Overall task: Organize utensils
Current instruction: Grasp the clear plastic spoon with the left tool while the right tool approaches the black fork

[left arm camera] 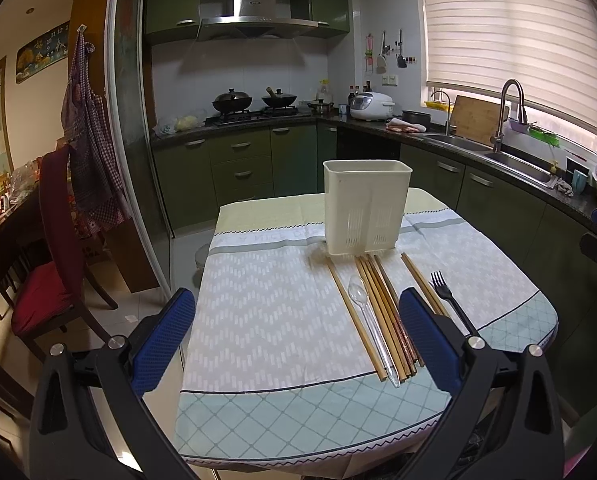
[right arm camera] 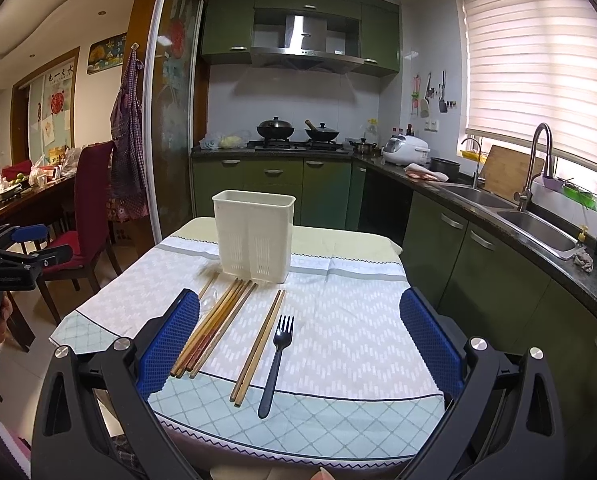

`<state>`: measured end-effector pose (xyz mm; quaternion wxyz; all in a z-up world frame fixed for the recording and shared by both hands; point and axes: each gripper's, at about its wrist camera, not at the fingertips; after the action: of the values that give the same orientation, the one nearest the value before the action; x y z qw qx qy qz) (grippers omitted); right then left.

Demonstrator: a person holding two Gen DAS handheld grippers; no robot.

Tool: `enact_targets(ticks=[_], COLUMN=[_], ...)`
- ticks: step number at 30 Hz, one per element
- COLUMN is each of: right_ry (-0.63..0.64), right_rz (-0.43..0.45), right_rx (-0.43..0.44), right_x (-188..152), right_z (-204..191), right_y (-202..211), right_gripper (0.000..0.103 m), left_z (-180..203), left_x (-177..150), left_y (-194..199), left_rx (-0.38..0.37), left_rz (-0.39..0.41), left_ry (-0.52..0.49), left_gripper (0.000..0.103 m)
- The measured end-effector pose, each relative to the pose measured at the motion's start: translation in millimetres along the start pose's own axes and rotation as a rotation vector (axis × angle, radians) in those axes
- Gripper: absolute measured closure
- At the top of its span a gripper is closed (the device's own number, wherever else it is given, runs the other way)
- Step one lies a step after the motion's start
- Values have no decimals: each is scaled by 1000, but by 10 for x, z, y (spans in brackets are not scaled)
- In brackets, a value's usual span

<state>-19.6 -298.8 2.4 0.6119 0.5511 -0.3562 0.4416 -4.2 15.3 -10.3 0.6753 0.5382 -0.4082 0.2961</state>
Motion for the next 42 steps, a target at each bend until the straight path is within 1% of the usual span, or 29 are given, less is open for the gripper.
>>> enact_targets(ticks=[5, 12, 16, 21, 26, 28, 30, 33, 36, 37, 38, 40, 41, 42], right_ry=[-9, -8, -5, -14, -41, -41, -36, -35, -32, -31, -32, -36, -38, -40], right_rz=[-20, -47, -74, -119, -213, -255, -278, -323, -343, -346, -346, -346, -347, -347], right_rx=[-1, 2, 2, 16, 48, 48, 56, 93, 92, 91, 93, 103, 108, 112], right_x=[-5, -23, -12, 2, 22, 30, 33, 58, 84, 95, 104, 110, 112, 107], right_z=[17, -7, -3, 5, 59, 64, 55, 30, 0, -5, -15, -38, -44, -49], right_y=[-69, -182, -320, -570, -990, -1176, -1332, -1585, -1749, -1788, -1815, -1862, -1869, -1890], right_gripper=[4, 4, 4, 4, 4, 4, 4, 4, 4, 4, 4, 4, 4, 4], left_z=[-1, -23, -39, -38, -66, -86, -84, -58, -65, -52, -39, -24, -21, -17], left_x=[9, 31, 46, 86, 169, 212, 251, 278, 269, 268, 259, 255, 266, 276], left_y=[-23, -153, -273, -508, -844, -1019, -1219, -1507, -1838, -1984, -2064, -2238, -2310, -2375], left_rx=[0, -1, -3, -13, -24, -24, -25, -20, -55, -84, -101, -122, -142, -147], left_rz=[-10, -47, -71, -126, -186, -213, -243, -286, -361, -395, -412, -455, -471, -490], left_ry=[3, 14, 21, 13, 13, 24, 21, 15, 48, 59, 64, 87, 103, 117], left_gripper=[6, 6, 6, 6, 6, 6, 6, 6, 6, 6, 6, 8, 12, 20])
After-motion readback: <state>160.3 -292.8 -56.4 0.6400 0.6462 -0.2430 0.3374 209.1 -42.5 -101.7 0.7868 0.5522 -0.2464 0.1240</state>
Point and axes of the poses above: each gripper's, at about its wrist camera, not at the fingertips, and y roughly against the way its jaws point, z to its right, x to its top, and after that the axes turned 15 degrees about -x, right-handed
